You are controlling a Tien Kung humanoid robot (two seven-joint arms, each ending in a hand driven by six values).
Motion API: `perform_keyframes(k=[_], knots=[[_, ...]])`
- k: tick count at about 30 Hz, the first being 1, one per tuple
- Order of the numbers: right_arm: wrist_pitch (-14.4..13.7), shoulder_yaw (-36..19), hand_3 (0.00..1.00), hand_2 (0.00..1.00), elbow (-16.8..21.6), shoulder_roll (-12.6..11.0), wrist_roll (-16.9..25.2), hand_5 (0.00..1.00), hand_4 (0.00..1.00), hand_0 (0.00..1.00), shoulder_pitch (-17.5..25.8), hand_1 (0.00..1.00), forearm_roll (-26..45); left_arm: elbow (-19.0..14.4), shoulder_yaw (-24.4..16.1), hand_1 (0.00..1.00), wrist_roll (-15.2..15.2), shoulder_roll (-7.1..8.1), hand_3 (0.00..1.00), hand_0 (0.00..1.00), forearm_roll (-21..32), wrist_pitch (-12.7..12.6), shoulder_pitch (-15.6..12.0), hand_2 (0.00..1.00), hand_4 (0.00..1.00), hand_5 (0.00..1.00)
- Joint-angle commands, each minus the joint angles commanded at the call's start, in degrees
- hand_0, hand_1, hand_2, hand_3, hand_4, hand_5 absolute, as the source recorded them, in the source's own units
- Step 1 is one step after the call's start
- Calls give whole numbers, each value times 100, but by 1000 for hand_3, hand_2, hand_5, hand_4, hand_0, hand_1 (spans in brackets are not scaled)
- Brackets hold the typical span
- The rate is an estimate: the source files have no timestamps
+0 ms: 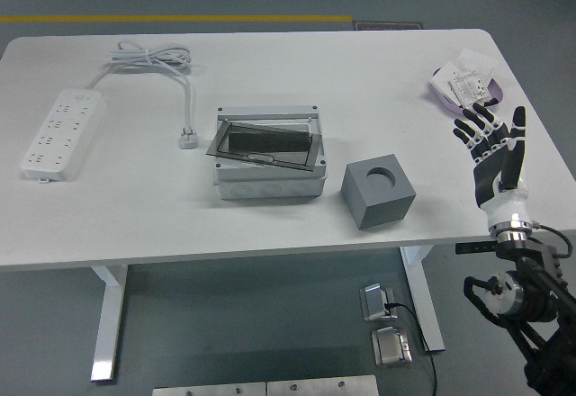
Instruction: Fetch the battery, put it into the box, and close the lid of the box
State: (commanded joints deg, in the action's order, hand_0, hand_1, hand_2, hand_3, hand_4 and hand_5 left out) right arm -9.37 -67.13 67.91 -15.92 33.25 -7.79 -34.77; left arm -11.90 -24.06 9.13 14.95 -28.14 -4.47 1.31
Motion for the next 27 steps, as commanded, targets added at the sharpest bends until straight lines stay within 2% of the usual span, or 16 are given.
perform_keyframes(k=[27], knots=[[-5, -46, 714, 727, 1, 23, -38, 998, 943, 799, 2, 720, -55, -1, 17, 684, -8, -16, 577, 632, 17, -4, -5, 582, 544, 2]])
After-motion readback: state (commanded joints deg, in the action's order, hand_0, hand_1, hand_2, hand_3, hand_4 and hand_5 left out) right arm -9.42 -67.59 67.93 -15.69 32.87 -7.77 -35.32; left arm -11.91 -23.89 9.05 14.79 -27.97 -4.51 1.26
